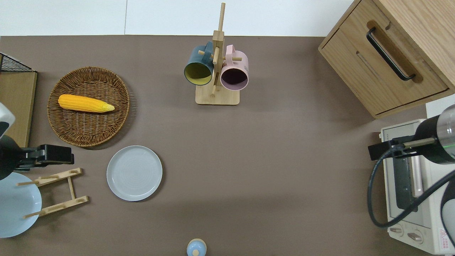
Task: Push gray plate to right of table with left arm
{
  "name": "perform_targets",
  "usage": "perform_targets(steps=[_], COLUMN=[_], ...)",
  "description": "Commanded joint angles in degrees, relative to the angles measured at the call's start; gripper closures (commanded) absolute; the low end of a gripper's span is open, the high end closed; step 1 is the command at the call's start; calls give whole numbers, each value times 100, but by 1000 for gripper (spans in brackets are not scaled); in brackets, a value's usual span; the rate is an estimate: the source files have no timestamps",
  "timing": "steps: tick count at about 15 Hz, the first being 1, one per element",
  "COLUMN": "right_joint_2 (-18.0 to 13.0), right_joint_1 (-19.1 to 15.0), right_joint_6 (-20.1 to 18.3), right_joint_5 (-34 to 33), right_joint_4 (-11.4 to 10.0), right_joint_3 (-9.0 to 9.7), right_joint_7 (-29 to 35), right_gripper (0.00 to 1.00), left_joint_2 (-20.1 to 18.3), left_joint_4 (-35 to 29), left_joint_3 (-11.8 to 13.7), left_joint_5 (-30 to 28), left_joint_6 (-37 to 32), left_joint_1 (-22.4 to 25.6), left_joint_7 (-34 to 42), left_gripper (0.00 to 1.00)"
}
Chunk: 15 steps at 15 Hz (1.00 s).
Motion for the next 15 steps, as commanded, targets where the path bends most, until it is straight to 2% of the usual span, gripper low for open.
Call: perform_targets(steps=[1, 15], right_joint_2=[-60, -60], right_joint_1=[-46, -46], right_joint_6=[-68, -68], right_joint_5=[-3, -3], right_joint_4=[-23, -23], right_joint_3=[30, 30], right_joint_7=[-43, -43], right_gripper=[5, 5], left_joint_2=[48, -181], left_joint_4=[149, -88], left_joint_3=[-30, 5], left_joint_5=[119, 119], left_joint_6=[-146, -164], left_joint_1=[14, 22], left_joint_7=[-95, -78], left_gripper=[0, 0])
